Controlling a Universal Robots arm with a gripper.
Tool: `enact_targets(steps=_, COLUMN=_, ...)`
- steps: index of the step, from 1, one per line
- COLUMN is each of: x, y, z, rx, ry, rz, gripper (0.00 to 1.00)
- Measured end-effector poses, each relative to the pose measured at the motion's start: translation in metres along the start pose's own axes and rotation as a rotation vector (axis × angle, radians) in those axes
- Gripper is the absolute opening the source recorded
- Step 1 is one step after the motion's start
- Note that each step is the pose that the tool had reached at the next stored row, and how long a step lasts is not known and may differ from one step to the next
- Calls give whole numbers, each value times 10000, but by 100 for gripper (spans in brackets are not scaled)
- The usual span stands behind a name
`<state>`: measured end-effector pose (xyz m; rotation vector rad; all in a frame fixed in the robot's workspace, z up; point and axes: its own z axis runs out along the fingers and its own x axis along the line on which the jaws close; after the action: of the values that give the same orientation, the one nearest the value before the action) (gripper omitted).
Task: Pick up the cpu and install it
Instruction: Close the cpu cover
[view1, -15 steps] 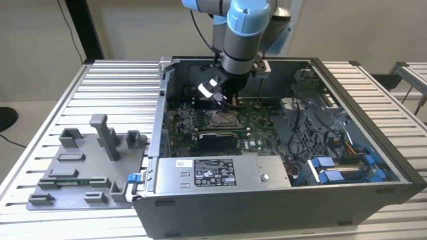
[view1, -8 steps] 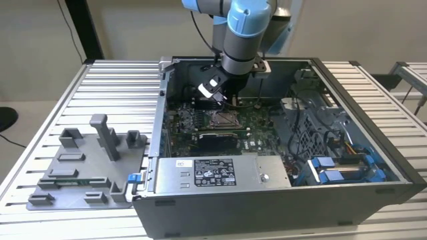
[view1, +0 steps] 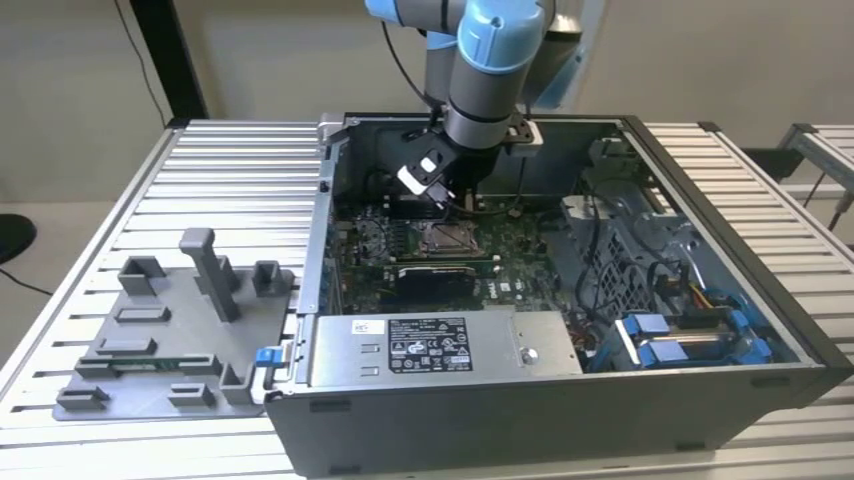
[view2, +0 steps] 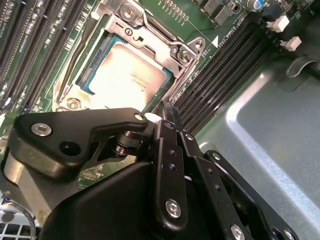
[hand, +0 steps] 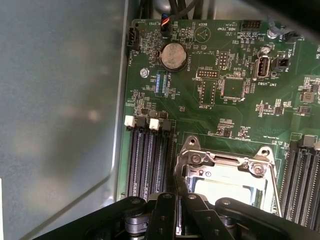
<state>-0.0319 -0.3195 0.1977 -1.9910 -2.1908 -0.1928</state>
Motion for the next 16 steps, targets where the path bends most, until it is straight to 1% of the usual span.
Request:
enact_targets(steps=2, x=-3, y=-4, z=-23, rx=48, ry=-60, rz=11, gripper=0)
enact_targets(steps=3, x=0, y=-4, z=-27, rx=59, ry=-59, rz=15, gripper=0)
enact_targets(steps=6, x=5, y=-1, z=-28, rx=83, ry=-83, rz=20, gripper=0)
enact_targets(steps=7, x=9, y=-2, z=-43, rx=93, ry=-85, rz=22, gripper=0)
enact_targets(steps=8, x=14, y=-3, z=-67, rx=100, ry=-85, rz=25, gripper=0)
enact_targets(steps=10, x=38, y=-4, z=-175, rx=105, ry=-82, rz=25, gripper=0)
enact_targets(steps=12, x=52, y=-10, z=-234, rx=108, ry=-81, rz=25, gripper=0)
enact_targets(steps=14, x=59, y=-29, z=-257, rx=108, ry=-81, rz=24, gripper=0)
enact_targets(steps=16, x=64, y=-87, z=-255, rx=107, ry=-82, rz=25, gripper=0)
